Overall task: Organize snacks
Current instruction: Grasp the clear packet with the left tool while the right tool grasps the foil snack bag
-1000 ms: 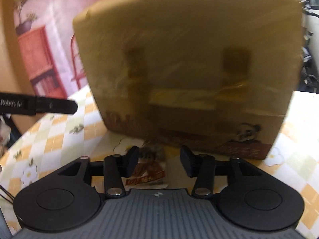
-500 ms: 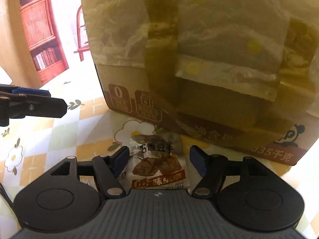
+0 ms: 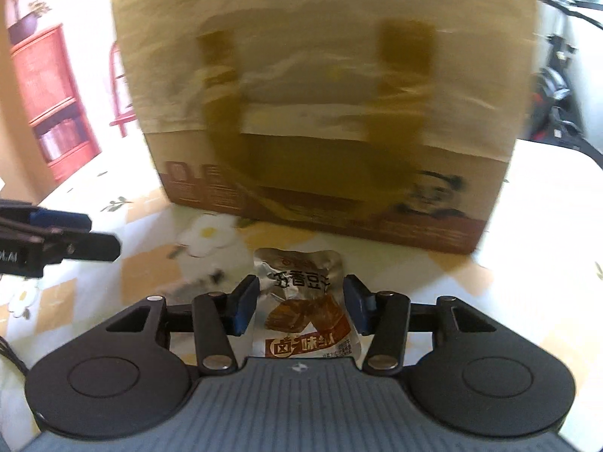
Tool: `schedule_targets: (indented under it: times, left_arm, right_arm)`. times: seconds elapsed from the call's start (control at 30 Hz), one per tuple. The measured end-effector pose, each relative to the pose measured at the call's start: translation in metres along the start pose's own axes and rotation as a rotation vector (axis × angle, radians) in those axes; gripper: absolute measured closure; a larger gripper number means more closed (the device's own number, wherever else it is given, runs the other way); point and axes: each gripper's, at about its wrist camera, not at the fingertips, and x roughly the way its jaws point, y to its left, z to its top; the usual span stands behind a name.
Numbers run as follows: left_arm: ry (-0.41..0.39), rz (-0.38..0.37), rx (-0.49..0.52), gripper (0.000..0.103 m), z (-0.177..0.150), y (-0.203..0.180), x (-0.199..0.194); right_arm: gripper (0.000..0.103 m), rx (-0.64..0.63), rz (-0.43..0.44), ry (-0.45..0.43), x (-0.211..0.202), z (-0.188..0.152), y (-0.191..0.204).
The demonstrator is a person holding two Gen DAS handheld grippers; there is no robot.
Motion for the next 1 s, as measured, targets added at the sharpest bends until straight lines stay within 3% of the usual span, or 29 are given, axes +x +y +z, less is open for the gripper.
schedule_targets:
  times: [0.27, 0.5, 0.53, 0.57, 0.63, 1.0]
  left_arm:
    - [0.038, -0.056, 0.105, 0.031, -0.008, -0.033, 0.016]
    - [0.058, -0.029, 0.173, 0.031, -0.018, -0.05, 0.029]
    - [0.051, -0.018, 0.193, 0.034, -0.021, -0.053, 0.028]
    - [0.037, -0.025, 0.202, 0.044, -0.023, -0.055, 0.025]
    - [0.02, -0.028, 0.205, 0.05, -0.024, -0.057, 0.021]
    - [-0.052, 0.059, -0.019, 0.054, -0.042, -0.037, 0.004]
  right_arm:
    - [0.05, 0.041, -0.055, -0.06, -0.014, -0.019, -0.014]
    - [0.046, 0.066, -0.039, -0.056, -0.009, -0.02, -0.019]
    - [0.046, 0.068, -0.038, -0.057, -0.01, -0.02, -0.019]
    - [0.046, 0.068, -0.037, -0.057, -0.01, -0.02, -0.019]
    - [0.046, 0.071, -0.036, -0.058, -0.01, -0.02, -0.02]
    - [0.046, 0.067, -0.037, -0.058, -0.01, -0.02, -0.018]
